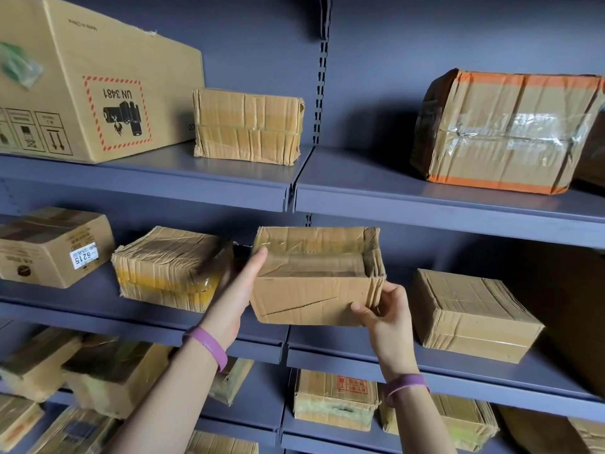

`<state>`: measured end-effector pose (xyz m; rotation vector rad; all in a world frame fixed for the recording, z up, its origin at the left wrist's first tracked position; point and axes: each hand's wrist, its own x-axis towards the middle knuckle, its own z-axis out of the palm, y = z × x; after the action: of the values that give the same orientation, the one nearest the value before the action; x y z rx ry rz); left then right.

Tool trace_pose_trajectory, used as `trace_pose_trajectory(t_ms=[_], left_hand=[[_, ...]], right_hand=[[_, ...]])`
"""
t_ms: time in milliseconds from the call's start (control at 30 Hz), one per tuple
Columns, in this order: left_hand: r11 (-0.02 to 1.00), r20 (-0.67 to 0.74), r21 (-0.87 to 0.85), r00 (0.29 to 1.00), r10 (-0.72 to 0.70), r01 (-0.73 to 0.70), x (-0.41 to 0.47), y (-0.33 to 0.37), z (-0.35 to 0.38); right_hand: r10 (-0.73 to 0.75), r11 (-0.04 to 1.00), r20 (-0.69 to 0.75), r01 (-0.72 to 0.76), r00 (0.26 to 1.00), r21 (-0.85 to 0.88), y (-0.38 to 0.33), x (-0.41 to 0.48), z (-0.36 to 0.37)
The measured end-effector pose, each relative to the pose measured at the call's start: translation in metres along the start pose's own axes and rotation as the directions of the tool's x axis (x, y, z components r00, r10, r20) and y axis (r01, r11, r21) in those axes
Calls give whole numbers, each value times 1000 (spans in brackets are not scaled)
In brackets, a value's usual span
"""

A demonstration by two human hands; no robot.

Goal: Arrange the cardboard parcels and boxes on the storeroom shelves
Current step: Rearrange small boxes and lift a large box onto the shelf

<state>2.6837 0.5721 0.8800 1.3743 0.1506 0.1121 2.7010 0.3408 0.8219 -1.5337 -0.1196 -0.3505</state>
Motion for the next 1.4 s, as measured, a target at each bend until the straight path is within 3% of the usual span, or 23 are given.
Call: trace_pose_trajectory(t_ms=[100, 333, 500, 700, 833, 900, 1100, 1233, 1400], left_hand=[[996, -94, -55, 994, 64, -69, 1, 0, 2], [993, -78, -85, 994, 77, -84, 3, -12, -3], [982, 63, 127, 989, 131, -138, -6, -8, -4], [957, 58, 267, 993, 99, -111, -7, 0, 1], [992, -77, 128, 997, -2, 12, 22, -8, -11], [988, -117, 147, 993, -33, 51, 31, -19, -15], [987, -73, 45, 985, 156, -153, -6, -10, -5], [983, -105, 52, 978, 183, -178, 0, -14, -7], [978, -60, 95, 980, 190, -184, 0, -15, -9]], right_hand=[[-2, 1000, 55, 1, 998, 20, 1, 0, 0], [66, 996, 51, -69, 996, 62, -11, -8, 0], [108, 989, -31, -104, 994, 103, -16, -6, 4], [59, 996, -45, -56, 997, 75, -10, -5, 3], [33, 995, -26, -30, 999, 91, -7, -3, 1], [27, 996, -5, -26, 1000, 88, -4, -2, -1], [-15, 995, 60, 9, 998, 99, -8, -5, -3], [4, 992, 81, -14, 997, 122, -14, -11, -2], [45, 988, -1, -44, 999, 151, -13, -9, -2]])
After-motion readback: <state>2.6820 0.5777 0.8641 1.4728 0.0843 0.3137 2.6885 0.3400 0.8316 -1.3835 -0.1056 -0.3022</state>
